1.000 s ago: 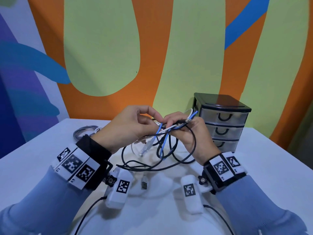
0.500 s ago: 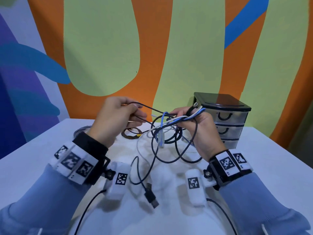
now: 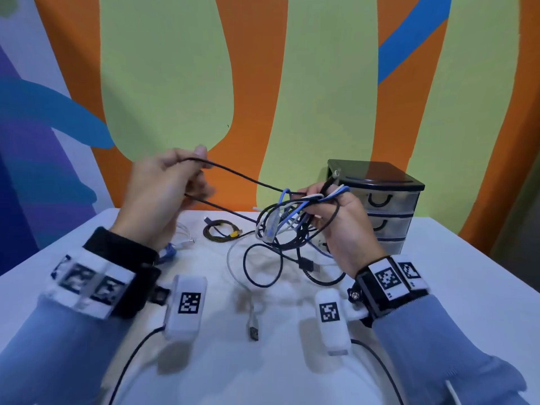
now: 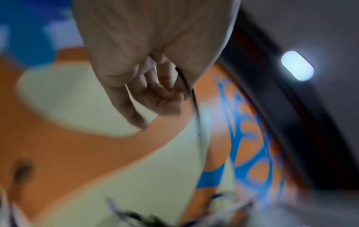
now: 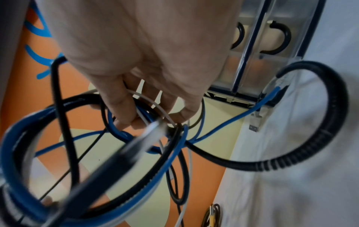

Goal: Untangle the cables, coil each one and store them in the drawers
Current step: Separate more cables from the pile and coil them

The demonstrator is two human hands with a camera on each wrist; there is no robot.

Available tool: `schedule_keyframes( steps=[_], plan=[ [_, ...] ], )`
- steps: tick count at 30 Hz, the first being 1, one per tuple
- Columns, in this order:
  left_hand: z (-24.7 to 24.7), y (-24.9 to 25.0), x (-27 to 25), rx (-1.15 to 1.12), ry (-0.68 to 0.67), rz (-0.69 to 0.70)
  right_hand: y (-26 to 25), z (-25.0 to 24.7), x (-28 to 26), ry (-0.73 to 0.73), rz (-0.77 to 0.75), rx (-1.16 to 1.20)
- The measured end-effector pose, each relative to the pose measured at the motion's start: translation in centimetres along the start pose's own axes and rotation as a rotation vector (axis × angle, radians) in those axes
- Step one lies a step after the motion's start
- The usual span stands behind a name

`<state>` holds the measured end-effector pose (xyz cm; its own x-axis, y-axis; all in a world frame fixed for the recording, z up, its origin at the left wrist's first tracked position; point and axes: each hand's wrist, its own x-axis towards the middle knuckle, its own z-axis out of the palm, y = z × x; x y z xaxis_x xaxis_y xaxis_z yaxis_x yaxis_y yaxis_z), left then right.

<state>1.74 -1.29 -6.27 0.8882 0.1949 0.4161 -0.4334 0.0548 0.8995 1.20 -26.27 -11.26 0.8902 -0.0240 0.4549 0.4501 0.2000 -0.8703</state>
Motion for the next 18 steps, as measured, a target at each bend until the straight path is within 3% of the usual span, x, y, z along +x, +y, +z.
schedule_keyframes(
  steps=[2, 4, 6, 9, 11, 13, 15, 18],
  plan=[
    [0.6, 0.8, -0.9, -0.308, -0.177, -0.362, 0.1, 0.3, 0.0, -0.006, 0.007, -0.021],
    [0.6, 0.9, -1.0, -0.215, -0.273, -0.421, 0.1, 0.2, 0.2, 0.024, 0.021, -0.015],
    [0.3, 0.7, -0.7, 0.084, -0.211, -0.229, 0.1, -0.2, 0.3, 0.082, 0.031, 0.003],
    [-1.4, 0.3, 0.1, 0.692, 0.077, 0.198, 0.2, -0.4, 0.5, 0.150, 0.052, -0.020],
    [-2.2, 0.1, 0.3, 0.879, 0.228, 0.348, 0.4, -0.1, 0.5, 0.147, 0.070, -0.069],
    [-2.3, 0.0, 0.3, 0.922, 0.334, 0.419, 0.4, 0.3, 0.4, 0.123, 0.085, -0.120],
    [-1.7, 0.0, 0.3, 0.825, 0.324, 0.409, 0.3, 0.4, 0.3, 0.121, 0.109, -0.129],
    [-1.3, -0.1, 0.0, 0.715, -0.024, 0.259, 0.5, 0.2, 0.1, 0.171, 0.204, -0.108]
  ],
)
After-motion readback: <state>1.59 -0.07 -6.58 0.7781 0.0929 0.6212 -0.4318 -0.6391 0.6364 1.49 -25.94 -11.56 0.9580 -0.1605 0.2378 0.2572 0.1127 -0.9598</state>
